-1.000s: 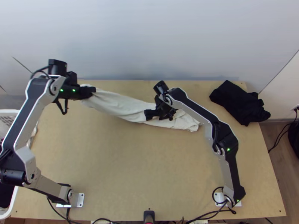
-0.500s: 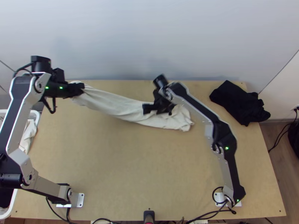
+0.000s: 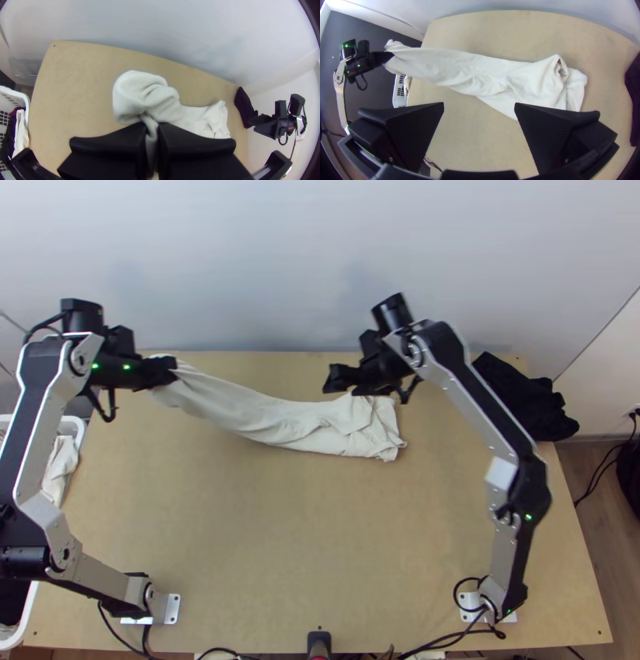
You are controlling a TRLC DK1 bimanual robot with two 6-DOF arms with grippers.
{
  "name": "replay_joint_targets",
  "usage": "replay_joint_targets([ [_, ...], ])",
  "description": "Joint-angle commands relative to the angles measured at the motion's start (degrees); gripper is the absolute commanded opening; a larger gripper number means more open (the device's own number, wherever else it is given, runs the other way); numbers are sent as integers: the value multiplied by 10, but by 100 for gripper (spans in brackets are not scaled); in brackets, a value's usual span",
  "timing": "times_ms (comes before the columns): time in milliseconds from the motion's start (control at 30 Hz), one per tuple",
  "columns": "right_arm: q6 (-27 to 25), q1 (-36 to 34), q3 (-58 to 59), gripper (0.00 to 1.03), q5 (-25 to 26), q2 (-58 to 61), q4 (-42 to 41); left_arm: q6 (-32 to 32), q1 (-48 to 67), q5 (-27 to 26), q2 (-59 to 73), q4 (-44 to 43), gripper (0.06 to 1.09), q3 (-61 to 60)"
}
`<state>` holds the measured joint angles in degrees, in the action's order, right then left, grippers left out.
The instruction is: Fold the t-shirt
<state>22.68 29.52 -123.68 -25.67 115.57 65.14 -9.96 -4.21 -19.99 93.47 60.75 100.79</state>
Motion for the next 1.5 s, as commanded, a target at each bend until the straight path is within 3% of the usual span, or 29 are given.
replay_joint_targets([
  [0,-2,-30,41,98,-6,-62,13,-20,77,-3,39,-1,10,48],
  [267,-15,-75,135,98,-2,-140,12,-47,184,2,100,-39,10,92],
  [400,-13,-110,212,98,84,-196,-6,-60,227,16,127,-79,10,87],
  [567,-12,-177,340,98,87,-277,-53,-68,272,28,168,-122,10,85],
  [800,-11,-228,406,98,87,-327,-53,-94,333,43,245,-163,10,137],
  [1067,5,-231,462,98,96,-357,-64,-140,401,48,342,-187,10,261],
  [1367,11,-239,472,98,102,-352,-69,-160,470,65,405,-259,10,277],
  [1400,11,-238,471,98,102,-351,-69,-160,473,70,414,-266,11,277],
  [1433,11,-238,471,98,102,-349,-69,-160,474,70,420,-269,21,277],
  [1467,12,-237,471,98,102,-347,-69,-159,476,70,425,-269,37,277],
])
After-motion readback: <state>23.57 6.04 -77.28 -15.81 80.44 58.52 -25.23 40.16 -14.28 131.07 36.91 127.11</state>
